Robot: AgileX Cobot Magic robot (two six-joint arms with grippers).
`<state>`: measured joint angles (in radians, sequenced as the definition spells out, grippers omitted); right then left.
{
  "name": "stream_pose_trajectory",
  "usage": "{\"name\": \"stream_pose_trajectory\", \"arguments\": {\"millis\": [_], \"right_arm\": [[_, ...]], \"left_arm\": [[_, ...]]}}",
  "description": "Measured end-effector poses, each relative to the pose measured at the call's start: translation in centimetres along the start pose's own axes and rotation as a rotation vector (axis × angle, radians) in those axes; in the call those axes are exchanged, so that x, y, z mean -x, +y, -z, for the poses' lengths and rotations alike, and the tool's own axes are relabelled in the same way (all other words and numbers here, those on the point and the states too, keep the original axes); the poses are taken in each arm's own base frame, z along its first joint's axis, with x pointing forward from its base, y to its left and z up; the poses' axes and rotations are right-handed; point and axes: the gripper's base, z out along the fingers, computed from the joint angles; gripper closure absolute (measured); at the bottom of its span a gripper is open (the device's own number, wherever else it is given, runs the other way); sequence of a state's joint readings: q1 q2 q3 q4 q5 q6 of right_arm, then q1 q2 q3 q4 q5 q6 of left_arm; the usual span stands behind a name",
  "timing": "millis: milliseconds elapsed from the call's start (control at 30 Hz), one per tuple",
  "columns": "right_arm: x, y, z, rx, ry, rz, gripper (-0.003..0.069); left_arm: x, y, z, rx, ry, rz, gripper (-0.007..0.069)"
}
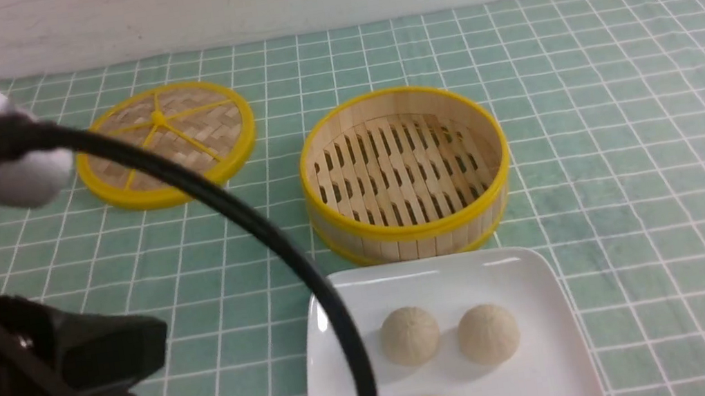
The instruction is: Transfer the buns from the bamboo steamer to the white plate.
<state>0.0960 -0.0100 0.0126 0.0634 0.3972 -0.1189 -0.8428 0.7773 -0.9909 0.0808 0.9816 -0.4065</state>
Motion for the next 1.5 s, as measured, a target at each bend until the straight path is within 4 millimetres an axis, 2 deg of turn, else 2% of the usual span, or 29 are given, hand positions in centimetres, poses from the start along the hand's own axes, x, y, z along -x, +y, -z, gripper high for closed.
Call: {"name": "stream_pose_trajectory", "arguments": {"millis": [133,567,833,933,1033,1100,1167,1267,1300,1333,1400,1500], "right_arm": [[0.0,0.0,0.0,0.001,0.000,-0.021,0.0615],[0.0,-0.1,0.0,-0.012,0.000,-0.026,0.0596],[0.0,-0.4,0.0,-0.076,0.003,-0.049,0.0582],[0.0,-0.4,0.0,-0.076,0.003,-0.049,0.0577],[0.0,-0.4,0.0,-0.076,0.003,-0.049,0.0575],[0.0,-0.4,0.0,-0.076,0.003,-0.049,0.0574],[0.0,-0.4,0.0,-0.077,0.003,-0.049,0.0574],[0.0,-0.4,0.0,-0.077,0.003,-0.049,0.0573],[0.0,-0.4,0.0,-0.077,0.003,-0.049,0.0573],[0.0,-0.4,0.0,-0.077,0.003,-0.049,0.0573],[0.0,-0.4,0.0,-0.077,0.003,-0.049,0.0573],[0.0,-0.4,0.0,-0.077,0.003,-0.049,0.0568]], "left_arm": [[-0.6,0.2,-0.7,0.008,0.023,-0.002,0.0623],[0.4,-0.1,-0.9,-0.014,-0.080,-0.019,0.0620],[0.8,-0.1,-2.2,0.016,-0.056,-0.027,0.0615],[1.9,-0.3,-0.6,0.012,-0.108,-0.019,0.0615],[2.6,0.0,2.4,0.027,-0.182,-0.025,0.0615],[1.7,0.6,4.3,0.043,-0.177,-0.006,0.0615],[0.4,1.1,5.1,0.043,-0.154,0.022,0.0615],[-2.5,1.7,4.1,0.008,-0.114,0.064,0.0615],[-2.6,1.8,4.0,0.006,-0.116,0.064,0.0615],[-3.6,1.9,3.0,-0.012,-0.120,0.067,0.0615],[-4.7,2.1,1.4,-0.054,-0.190,0.061,0.0615],[-5.4,2.2,-0.2,-0.110,-0.336,0.025,0.0615]]}}
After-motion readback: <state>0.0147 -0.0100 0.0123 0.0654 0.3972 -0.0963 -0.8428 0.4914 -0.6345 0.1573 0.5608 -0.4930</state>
